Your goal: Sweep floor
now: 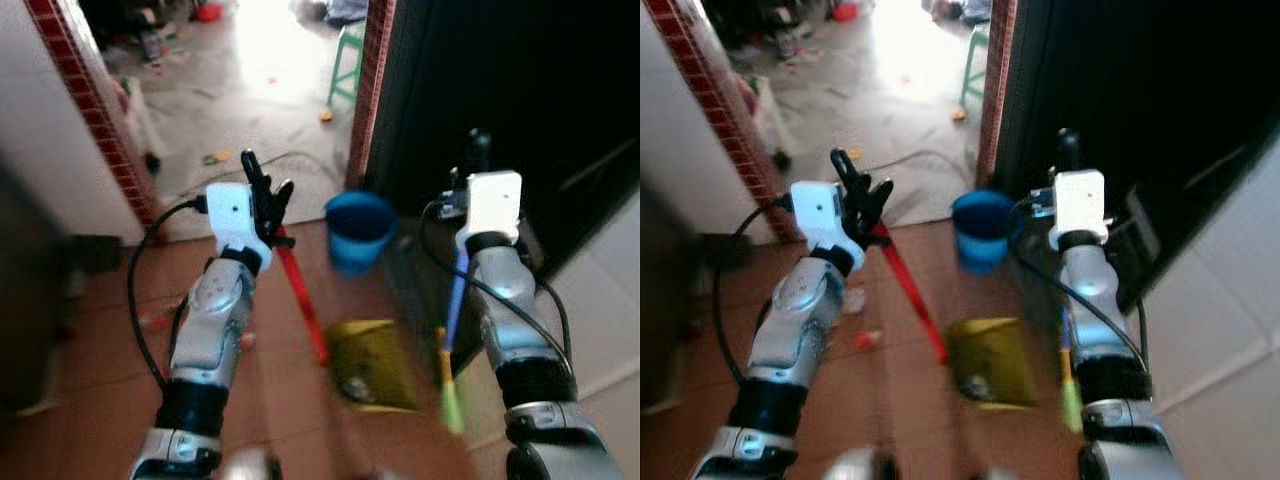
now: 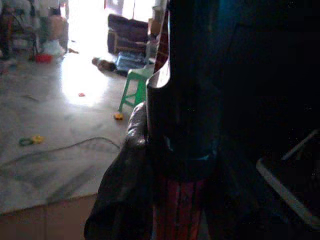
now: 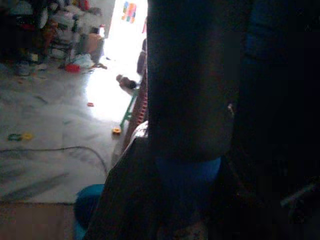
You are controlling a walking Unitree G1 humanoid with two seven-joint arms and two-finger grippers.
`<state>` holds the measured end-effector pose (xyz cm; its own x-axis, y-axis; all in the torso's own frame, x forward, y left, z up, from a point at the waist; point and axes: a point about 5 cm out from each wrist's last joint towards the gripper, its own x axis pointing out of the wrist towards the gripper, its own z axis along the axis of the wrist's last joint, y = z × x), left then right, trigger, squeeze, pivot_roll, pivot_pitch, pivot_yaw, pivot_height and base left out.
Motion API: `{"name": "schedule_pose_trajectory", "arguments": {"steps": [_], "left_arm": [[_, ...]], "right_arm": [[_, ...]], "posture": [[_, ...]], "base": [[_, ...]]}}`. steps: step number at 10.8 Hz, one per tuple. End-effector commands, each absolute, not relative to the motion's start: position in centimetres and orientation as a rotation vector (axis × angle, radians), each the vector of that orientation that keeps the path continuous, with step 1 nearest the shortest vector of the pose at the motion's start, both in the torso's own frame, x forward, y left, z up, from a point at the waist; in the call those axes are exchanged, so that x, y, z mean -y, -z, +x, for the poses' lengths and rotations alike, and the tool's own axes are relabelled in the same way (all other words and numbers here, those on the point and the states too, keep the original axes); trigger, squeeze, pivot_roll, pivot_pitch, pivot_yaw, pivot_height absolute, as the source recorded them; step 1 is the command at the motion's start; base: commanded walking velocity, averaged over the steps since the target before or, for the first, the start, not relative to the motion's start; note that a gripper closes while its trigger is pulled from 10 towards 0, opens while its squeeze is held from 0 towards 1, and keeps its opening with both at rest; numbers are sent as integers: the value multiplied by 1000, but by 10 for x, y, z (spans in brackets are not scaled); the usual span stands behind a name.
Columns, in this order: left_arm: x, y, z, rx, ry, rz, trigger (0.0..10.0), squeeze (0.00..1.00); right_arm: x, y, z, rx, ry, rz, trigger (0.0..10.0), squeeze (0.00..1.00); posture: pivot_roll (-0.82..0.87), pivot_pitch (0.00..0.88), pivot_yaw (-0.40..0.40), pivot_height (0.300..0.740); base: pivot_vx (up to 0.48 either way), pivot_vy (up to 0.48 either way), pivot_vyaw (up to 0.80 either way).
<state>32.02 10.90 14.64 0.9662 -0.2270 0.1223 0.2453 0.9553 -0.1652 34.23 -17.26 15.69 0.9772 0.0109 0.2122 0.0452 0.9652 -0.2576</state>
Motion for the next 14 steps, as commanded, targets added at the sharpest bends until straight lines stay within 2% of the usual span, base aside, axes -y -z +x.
{"name": "schedule_pose_trajectory", "arguments": {"steps": [1,11,14], "left_arm": [[-112,-163,323,171,232,-152,10000,0],[-124,-164,334,164,178,-129,10000,0],[-122,-158,335,147,150,-114,10000,0]], "right_arm": [[173,-170,343,273,21,-249,10000,0],[183,-179,341,276,20,-226,10000,0],[177,-194,346,286,-53,-176,10000,0]], "posture": [[0,0,8,740],[-35,1,11,740],[-40,0,6,740]], "base": [[412,247,0],[299,367,0],[0,0,0]]}}
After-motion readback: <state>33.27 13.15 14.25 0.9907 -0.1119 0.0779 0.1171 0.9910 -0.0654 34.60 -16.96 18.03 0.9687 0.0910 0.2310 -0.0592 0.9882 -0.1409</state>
